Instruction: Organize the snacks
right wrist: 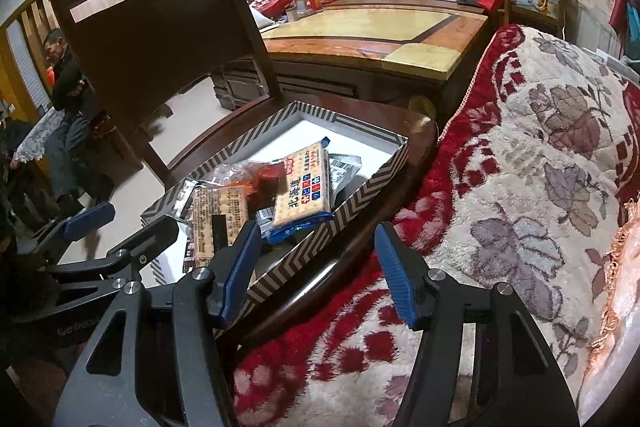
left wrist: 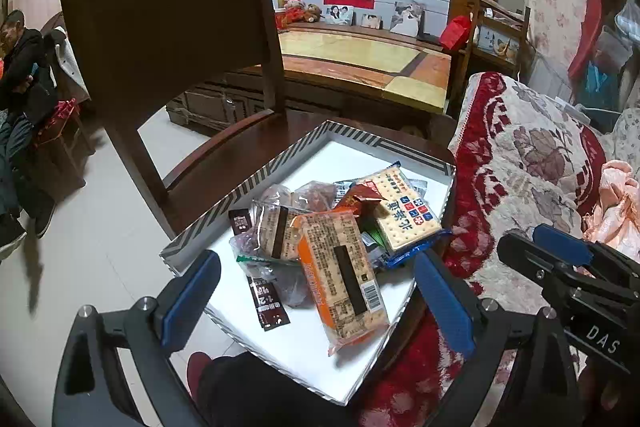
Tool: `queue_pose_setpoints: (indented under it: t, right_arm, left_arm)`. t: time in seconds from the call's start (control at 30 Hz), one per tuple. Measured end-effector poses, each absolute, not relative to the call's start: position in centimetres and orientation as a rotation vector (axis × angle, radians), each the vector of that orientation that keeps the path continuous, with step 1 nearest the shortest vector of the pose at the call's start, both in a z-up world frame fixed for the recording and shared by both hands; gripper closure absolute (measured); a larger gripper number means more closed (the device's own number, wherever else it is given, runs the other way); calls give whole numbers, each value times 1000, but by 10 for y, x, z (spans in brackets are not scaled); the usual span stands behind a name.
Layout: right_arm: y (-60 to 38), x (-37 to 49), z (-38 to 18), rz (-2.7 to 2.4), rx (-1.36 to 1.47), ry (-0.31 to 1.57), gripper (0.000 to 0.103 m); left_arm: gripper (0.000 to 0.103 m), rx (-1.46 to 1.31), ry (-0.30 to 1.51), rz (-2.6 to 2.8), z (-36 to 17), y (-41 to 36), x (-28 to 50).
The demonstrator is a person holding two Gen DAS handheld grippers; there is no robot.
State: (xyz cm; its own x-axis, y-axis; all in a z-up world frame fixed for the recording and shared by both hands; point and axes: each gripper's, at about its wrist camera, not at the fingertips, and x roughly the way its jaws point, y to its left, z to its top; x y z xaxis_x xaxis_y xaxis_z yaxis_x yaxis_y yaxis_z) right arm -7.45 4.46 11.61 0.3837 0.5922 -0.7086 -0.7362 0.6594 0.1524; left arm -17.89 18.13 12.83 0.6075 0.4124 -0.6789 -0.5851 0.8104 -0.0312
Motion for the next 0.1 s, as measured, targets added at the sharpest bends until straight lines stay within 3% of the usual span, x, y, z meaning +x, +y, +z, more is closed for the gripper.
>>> queue_pose_setpoints:
  t: [0.1]
  right_arm:
    - [44,-76,116,856,-205,816,44]
  left_arm:
    - [4,-267,717,587,128,182,-179]
